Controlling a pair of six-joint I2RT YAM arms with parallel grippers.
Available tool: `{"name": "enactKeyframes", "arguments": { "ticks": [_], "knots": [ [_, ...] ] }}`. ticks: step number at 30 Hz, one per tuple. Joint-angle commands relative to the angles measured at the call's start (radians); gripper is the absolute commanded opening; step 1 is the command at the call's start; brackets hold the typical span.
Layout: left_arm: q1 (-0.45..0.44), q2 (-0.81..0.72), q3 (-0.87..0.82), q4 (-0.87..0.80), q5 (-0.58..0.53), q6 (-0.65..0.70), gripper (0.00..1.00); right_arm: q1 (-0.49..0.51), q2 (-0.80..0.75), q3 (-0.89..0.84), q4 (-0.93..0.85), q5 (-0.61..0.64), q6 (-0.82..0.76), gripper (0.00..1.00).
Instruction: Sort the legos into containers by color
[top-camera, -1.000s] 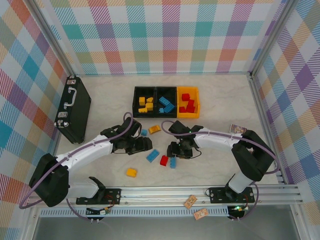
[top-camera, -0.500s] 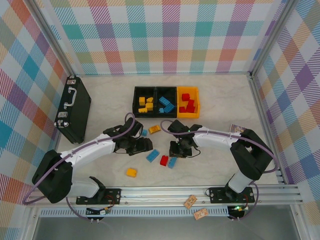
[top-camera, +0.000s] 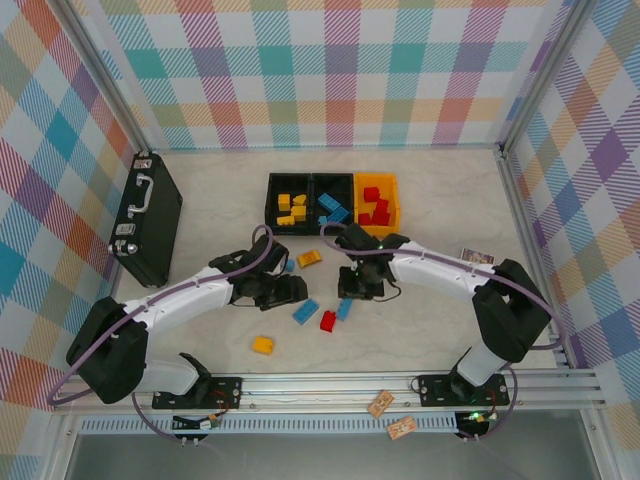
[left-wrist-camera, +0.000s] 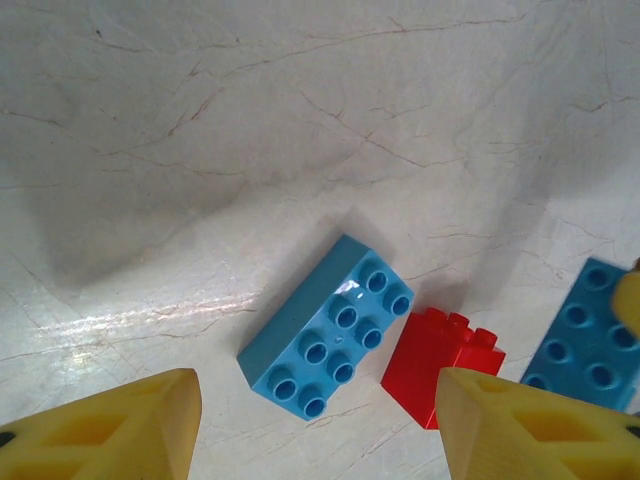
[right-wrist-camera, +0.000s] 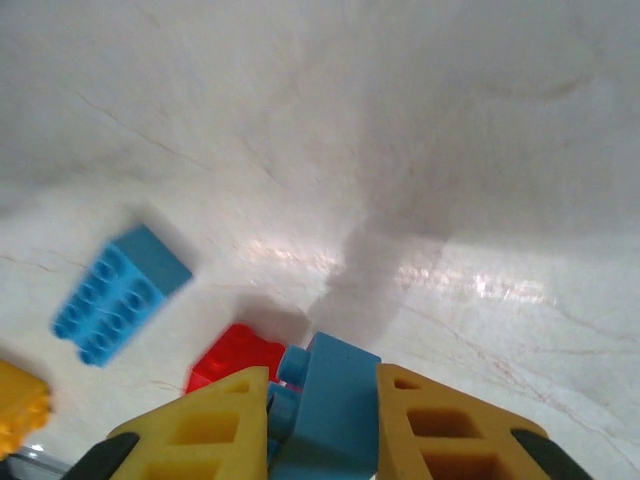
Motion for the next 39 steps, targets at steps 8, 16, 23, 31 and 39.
{"name": "enactKeyframes", "arguments": {
  "ticks": [8,16,23,31,39],
  "knots": [
    [-0.013,-0.059,0.037,-0.012,-0.028,-0.018,0.63,-0.140,0.098,0.299,-0.070,0.017,-0.140,0.18],
    [-0.014,-0.103,0.033,-0.030,-0.061,-0.036,0.64,-0.222,0.313,0.597,-0.116,0.008,-0.184,0.18],
    [-0.015,-0.148,0.014,-0.049,-0.090,-0.061,0.63,-0.260,0.513,0.848,-0.166,0.021,-0.191,0.18],
    [-0.016,-0.193,-0.017,-0.068,-0.117,-0.094,0.63,-0.275,0.713,1.136,-0.250,0.032,-0.201,0.18],
    [-0.017,-0.214,-0.022,-0.092,-0.136,-0.100,0.63,-0.277,0.844,1.315,-0.304,0.054,-0.205,0.20]
  ]
}}
